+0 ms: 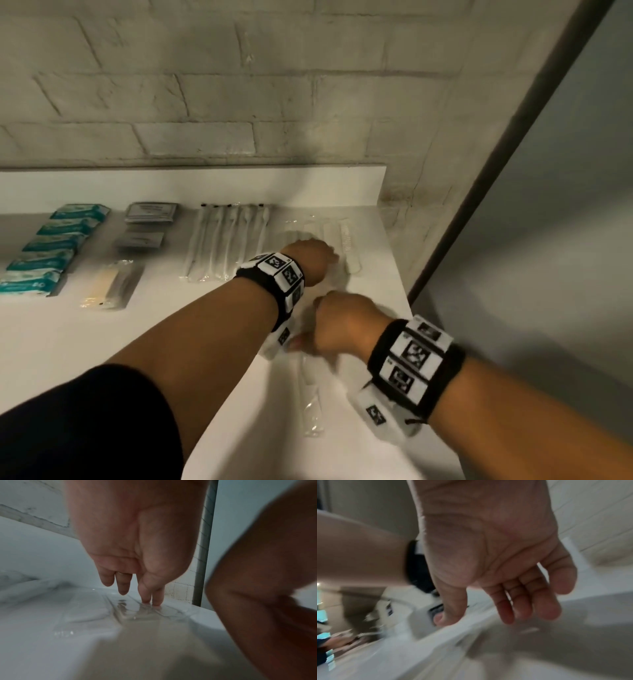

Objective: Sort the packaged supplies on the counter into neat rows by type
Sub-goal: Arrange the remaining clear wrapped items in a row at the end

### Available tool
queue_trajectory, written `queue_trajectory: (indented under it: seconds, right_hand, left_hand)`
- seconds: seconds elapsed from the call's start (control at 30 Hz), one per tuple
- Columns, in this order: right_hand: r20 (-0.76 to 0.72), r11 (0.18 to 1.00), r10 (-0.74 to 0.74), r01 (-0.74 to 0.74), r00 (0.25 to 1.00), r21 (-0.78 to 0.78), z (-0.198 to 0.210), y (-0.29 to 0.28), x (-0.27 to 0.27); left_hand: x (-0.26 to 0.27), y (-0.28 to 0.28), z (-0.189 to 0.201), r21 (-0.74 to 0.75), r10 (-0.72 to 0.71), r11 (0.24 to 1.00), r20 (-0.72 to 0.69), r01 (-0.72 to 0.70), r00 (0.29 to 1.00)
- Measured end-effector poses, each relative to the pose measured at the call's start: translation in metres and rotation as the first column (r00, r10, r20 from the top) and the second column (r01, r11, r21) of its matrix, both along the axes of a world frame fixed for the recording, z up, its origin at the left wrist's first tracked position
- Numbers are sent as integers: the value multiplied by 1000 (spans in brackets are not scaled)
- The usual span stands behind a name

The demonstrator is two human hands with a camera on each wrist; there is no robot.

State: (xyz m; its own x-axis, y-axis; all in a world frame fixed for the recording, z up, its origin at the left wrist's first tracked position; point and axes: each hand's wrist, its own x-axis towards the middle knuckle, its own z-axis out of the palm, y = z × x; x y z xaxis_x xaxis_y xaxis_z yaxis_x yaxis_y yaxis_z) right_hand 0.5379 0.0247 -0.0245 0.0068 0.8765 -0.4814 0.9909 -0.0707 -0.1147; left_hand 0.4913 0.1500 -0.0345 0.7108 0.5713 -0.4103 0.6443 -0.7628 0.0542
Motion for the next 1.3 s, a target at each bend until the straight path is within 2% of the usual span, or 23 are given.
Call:
queue_trajectory:
  seconds: [0.07,0.13,0.3,0.4,0.63,0.7,0.77,0.83,0.9,0.93,1.0,1.07,1.13,1.2,1.3]
  right_hand:
    - [58,1000,16,-15,998,-13,-6,-7,-17]
    - [90,998,-57,58,994,-3,-9,-7,-19]
    - [39,984,-177,177,983,9,2,-1,17]
    - [52,987,-158,158,986,2,4,-3,27]
    - [78,988,-38,26,996,150,-1,-10,24]
    - [5,985,-115,113,993,134,6,-2,38]
    - [-91,951,-275,285,957,117,13,13,61]
    - [-190,881,-410,441,892,171,19,30,87]
    - [-296,811,-465,536,834,236,17,40,112]
    - [-305,805,-456,533,836,260,14,42,122]
    - [-237,851,-402,457,884,260,5,42,135]
    - [-95,930,-304,317,948,188,-5,40,137]
    - [-8,969,-214,213,977,126,-13,39,136]
    - [10,967,-220,217,975,131,-18,42,138]
    - [47,958,-260,252,964,134,-20,51,143]
  left_hand:
    - [0,0,4,-15,-25,1000,-35,24,999]
    - [-1,1,5,-33,-35,999,-52,33,998]
    - [-3,2,0,-71,22,997,12,-21,1000]
    - [-4,4,-2,-71,31,997,56,-27,998]
    - [-4,13,-2,-81,35,996,100,-27,994]
    - [-5,14,0,-64,53,997,125,-45,991]
    - [-7,15,-1,-65,68,996,141,-59,988]
    - [-7,16,-7,-51,76,996,164,-68,983]
    - [-3,16,-11,-2,58,998,213,-59,975]
    - [0,14,-11,14,52,998,247,-57,968]
    - [9,7,-8,35,33,998,269,-44,963]
    - [20,1,-5,81,-11,997,224,-7,974]
    - [29,-4,-6,124,-50,992,137,33,989]
    - [35,-6,-10,151,-92,985,61,82,994]
    - [37,-10,-15,182,-136,976,94,117,986]
